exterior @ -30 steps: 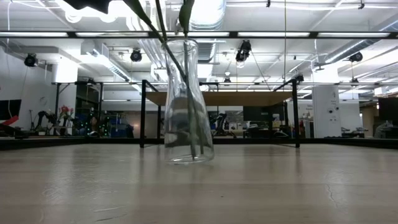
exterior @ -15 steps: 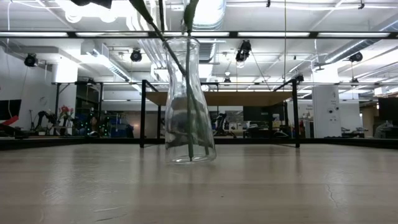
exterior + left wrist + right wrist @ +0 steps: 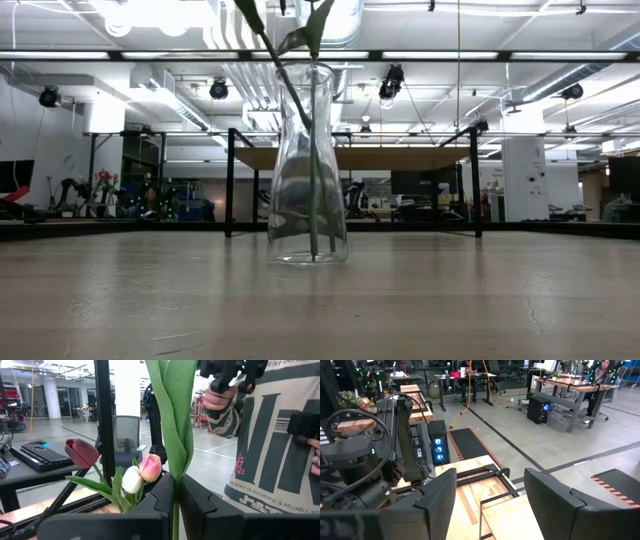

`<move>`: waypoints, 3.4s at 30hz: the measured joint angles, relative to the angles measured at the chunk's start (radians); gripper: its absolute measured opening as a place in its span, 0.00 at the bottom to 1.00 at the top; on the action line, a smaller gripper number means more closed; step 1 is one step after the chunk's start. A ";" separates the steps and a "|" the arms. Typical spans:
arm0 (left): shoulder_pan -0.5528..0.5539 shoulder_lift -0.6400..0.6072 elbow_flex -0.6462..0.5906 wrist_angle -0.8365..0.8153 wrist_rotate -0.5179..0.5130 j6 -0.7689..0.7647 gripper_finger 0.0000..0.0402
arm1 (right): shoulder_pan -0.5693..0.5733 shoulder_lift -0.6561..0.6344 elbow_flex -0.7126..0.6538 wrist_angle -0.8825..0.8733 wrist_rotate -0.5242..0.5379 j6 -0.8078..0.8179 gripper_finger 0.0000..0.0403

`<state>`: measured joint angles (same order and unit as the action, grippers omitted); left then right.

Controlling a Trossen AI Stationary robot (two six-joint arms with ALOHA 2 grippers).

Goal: Pick and place flowers into a vace then onto a shelf
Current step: Adjust the yellow flower in the top transparent vase

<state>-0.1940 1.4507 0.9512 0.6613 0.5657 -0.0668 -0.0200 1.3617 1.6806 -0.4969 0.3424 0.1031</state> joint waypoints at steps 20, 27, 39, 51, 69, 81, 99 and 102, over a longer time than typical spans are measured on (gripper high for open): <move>0.159 -0.131 0.163 -0.183 -0.453 -0.129 0.01 | 0.016 -0.029 0.000 0.086 -0.288 0.002 0.56; 0.171 -0.127 0.273 -0.377 -0.443 -0.082 0.01 | 0.014 0.024 0.000 0.098 -0.344 0.017 0.56; 0.177 -0.127 0.295 -0.396 -0.484 -0.039 0.01 | 0.013 0.002 0.000 0.137 -0.415 0.021 0.67; 0.195 -0.128 0.294 -0.380 -0.496 -0.029 0.01 | 0.015 0.038 0.001 0.172 -0.429 0.034 0.71; 0.196 -0.127 0.293 -0.397 -0.495 -0.021 0.01 | 0.011 0.070 0.000 0.240 -0.365 0.030 0.41; 0.196 -0.128 0.293 -0.401 -0.489 -0.036 0.18 | 0.011 0.067 0.000 0.236 -0.367 0.032 0.07; 0.196 -0.348 0.292 -0.555 -0.490 -0.062 0.58 | 0.109 -0.028 -0.001 0.139 -0.472 -0.102 0.03; 0.196 -0.397 0.292 -0.636 -0.494 -0.062 0.58 | 0.155 -0.014 -0.003 0.148 -0.482 -0.110 0.03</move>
<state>0.0017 1.0533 1.2434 0.0249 0.0714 -0.1288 0.1348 1.3477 1.6777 -0.3489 -0.1397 -0.0073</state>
